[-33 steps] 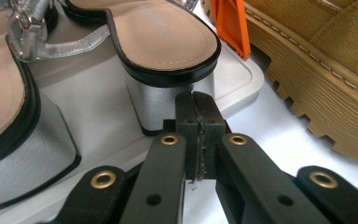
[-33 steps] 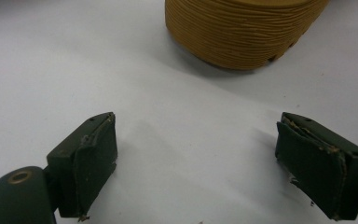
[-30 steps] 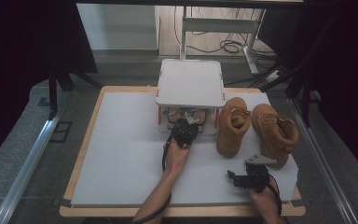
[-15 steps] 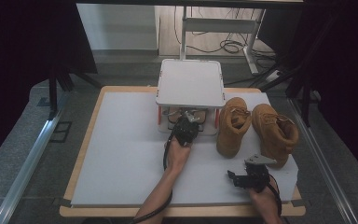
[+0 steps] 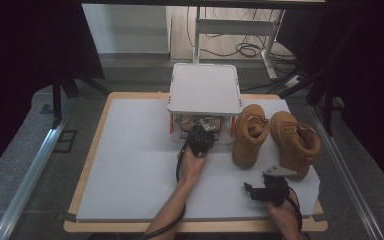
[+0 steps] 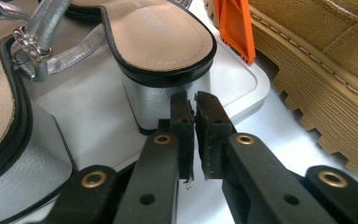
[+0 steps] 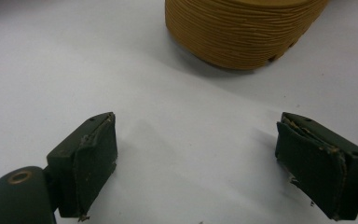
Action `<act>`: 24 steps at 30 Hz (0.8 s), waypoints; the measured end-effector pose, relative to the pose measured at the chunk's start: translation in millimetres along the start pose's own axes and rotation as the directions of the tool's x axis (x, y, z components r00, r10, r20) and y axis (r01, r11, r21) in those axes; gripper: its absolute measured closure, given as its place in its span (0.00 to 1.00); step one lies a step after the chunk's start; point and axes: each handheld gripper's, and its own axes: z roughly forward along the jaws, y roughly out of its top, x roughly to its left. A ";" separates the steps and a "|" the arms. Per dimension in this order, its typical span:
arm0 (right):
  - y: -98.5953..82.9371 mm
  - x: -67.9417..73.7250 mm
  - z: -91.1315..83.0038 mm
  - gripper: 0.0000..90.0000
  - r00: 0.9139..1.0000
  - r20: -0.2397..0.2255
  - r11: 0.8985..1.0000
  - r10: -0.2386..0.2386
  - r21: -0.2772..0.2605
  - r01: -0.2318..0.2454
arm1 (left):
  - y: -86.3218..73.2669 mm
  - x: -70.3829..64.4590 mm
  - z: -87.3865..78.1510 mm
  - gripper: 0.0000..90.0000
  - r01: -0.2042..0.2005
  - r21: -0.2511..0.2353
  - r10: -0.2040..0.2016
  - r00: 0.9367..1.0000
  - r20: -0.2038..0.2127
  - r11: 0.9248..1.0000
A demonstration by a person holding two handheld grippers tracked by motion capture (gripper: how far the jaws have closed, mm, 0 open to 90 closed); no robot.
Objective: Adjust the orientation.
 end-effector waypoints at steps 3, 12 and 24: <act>0.0 0.0 0.0 0.14 1.000 0.000 1.000 0.000 0.000 0.000 | -1.0 0.7 -3.3 0.91 0.008 -0.007 -0.008 1.000 0.003 1.000; 0.0 0.0 0.0 0.14 1.000 0.001 1.000 0.000 0.000 0.000 | -5.8 2.5 -14.3 0.73 0.018 -0.015 -0.018 0.999 0.031 1.000; 0.0 0.0 0.0 0.14 1.000 0.000 1.000 0.000 0.000 0.000 | -5.0 -0.9 -27.6 0.46 -0.026 0.021 0.024 0.996 0.082 0.999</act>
